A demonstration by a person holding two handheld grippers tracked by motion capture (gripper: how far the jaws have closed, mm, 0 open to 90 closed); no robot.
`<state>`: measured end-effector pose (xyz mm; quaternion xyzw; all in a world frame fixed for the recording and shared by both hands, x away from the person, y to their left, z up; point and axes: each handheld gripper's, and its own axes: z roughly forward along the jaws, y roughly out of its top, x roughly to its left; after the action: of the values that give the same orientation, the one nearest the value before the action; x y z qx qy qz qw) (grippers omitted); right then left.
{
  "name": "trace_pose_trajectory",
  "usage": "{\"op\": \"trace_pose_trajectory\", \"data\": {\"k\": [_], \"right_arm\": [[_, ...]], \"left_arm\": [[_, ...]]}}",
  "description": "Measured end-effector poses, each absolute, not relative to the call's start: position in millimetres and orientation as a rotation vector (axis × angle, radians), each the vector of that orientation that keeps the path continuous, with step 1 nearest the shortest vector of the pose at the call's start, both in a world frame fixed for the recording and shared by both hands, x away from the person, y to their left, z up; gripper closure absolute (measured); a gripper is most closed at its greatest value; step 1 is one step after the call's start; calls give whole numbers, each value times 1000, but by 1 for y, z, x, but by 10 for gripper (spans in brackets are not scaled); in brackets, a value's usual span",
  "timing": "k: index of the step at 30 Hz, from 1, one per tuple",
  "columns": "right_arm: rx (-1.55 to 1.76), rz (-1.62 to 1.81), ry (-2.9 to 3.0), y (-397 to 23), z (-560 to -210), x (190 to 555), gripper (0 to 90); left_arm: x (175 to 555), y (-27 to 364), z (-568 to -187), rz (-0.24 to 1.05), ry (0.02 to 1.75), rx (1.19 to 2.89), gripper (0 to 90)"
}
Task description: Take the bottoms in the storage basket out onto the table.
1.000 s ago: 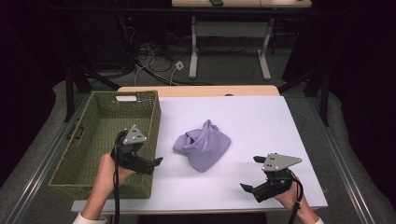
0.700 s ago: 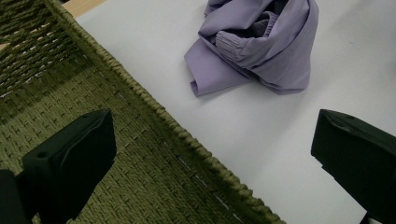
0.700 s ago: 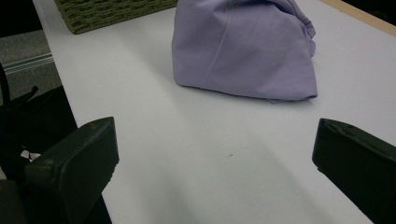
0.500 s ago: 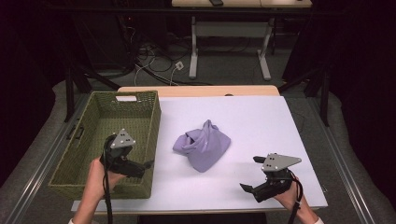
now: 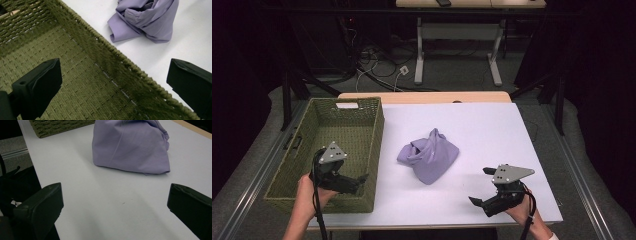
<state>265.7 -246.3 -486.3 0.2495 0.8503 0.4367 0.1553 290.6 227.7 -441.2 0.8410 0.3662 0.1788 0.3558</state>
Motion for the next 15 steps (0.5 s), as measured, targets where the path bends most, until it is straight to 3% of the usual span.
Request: {"op": "trace_pose_trajectory", "data": {"k": [15], "right_arm": [[716, 1251, 2438, -246, -486, 266, 1]], "left_arm": [[282, 243, -447, 484, 981, 2133, 3]]}}
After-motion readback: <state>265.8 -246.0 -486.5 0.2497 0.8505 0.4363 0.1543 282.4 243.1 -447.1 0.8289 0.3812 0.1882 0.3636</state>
